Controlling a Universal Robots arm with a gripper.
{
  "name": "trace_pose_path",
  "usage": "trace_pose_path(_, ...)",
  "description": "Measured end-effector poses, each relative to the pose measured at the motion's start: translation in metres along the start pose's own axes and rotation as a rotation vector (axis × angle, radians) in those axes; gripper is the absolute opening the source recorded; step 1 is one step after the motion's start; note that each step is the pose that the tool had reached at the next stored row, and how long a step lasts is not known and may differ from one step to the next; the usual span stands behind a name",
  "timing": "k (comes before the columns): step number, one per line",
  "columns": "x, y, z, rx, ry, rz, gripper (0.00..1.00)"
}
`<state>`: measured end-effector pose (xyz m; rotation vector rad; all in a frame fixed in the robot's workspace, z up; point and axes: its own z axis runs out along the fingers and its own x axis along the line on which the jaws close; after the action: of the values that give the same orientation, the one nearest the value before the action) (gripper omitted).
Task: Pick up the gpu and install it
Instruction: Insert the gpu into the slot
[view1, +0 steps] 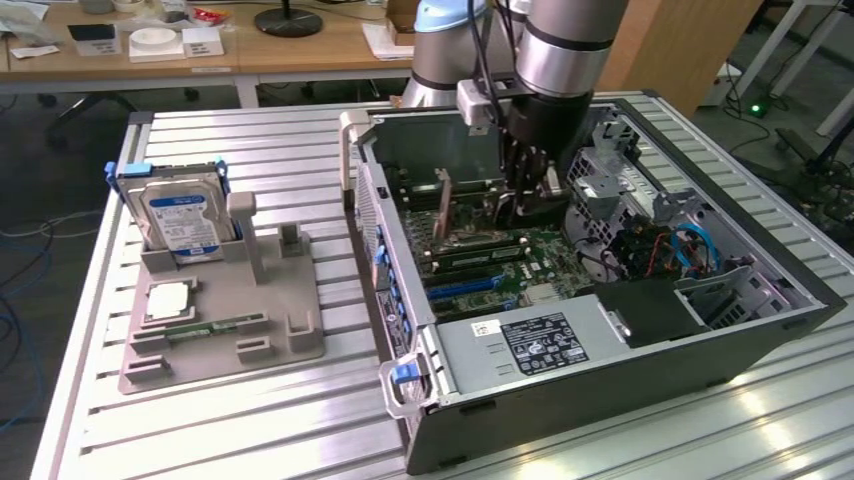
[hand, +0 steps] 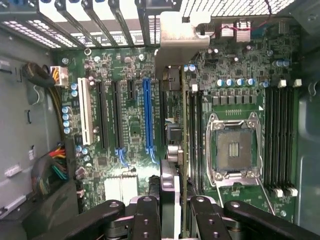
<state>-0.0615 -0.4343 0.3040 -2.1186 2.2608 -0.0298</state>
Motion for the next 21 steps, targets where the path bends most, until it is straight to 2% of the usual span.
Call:
trace_pose_path(3, 0.0, 0.0042, 0.0033, 0.0, -0.0001, 0.0, 0.28)
trace_pose_path(10, 0.007, 0.0051, 0.0089, 0.0, 0.0002, 0.0, 0.28)
trace_pose_path(15, 0.008, 0.0185, 0.0168, -0.0002, 0.0006, 0.0, 0.28)
trace_pose_path(21, 0.014, 0.0208, 0.0248, -0.0006, 0.0008, 0.0, 0.28)
